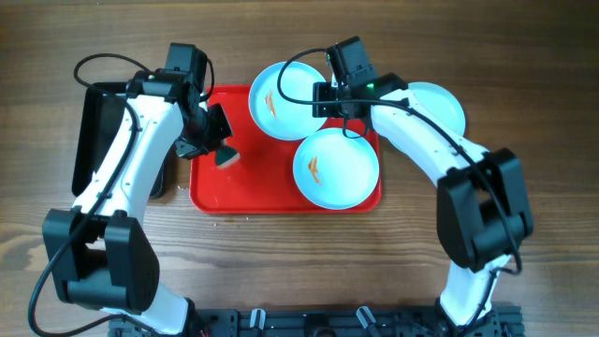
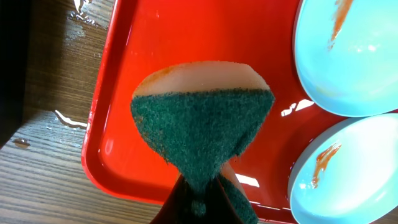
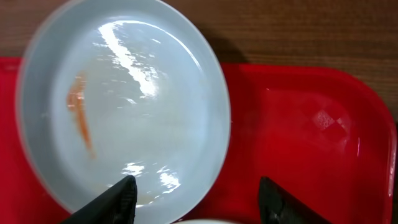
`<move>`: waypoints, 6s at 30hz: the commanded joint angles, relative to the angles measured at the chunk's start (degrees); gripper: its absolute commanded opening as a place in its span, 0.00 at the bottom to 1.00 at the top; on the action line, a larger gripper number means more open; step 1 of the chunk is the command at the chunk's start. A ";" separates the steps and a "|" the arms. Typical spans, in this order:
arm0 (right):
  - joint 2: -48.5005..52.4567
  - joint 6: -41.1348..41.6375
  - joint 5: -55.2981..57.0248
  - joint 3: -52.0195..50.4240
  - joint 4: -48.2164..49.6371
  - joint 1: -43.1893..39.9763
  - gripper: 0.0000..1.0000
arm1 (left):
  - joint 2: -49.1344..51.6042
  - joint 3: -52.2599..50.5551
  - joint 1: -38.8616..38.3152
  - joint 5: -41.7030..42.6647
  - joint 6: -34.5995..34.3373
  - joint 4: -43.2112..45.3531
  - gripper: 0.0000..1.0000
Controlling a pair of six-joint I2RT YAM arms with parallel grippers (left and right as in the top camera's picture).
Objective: Clean dirty plates on tray and stack at the side
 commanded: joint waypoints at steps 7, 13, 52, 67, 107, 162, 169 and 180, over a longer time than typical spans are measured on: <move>7.80 -1.88 -1.62 0.11 4.90 -0.15 0.56 | 0.55 -0.11 -0.22 0.66 1.11 -0.11 0.04; 8.74 -1.86 -5.97 0.11 6.80 -0.15 0.41 | 0.55 -0.11 -0.22 0.66 1.14 0.24 0.04; 10.45 9.20 -9.70 0.11 -2.51 9.22 0.04 | 0.55 -17.68 -5.73 6.51 -1.31 21.38 0.04; 8.52 7.08 -4.90 1.95 -8.15 11.32 0.04 | 0.55 -21.81 -6.38 11.69 -2.19 33.88 0.04; 8.52 5.86 -3.08 1.95 -10.03 11.85 0.04 | -3.08 -19.39 2.29 16.55 -0.76 26.73 0.04; 8.52 6.34 -2.56 1.95 -12.35 11.85 0.04 | 7.50 -13.29 -1.51 -17.40 -3.43 11.37 0.04; 8.28 4.83 -2.60 2.45 -11.34 11.82 0.04 | -3.32 -9.07 -1.05 -11.43 -3.45 9.46 0.04; 5.31 -12.00 27.71 27.43 -24.44 11.85 0.04 | -9.49 -9.94 1.29 -2.69 -3.41 7.48 0.04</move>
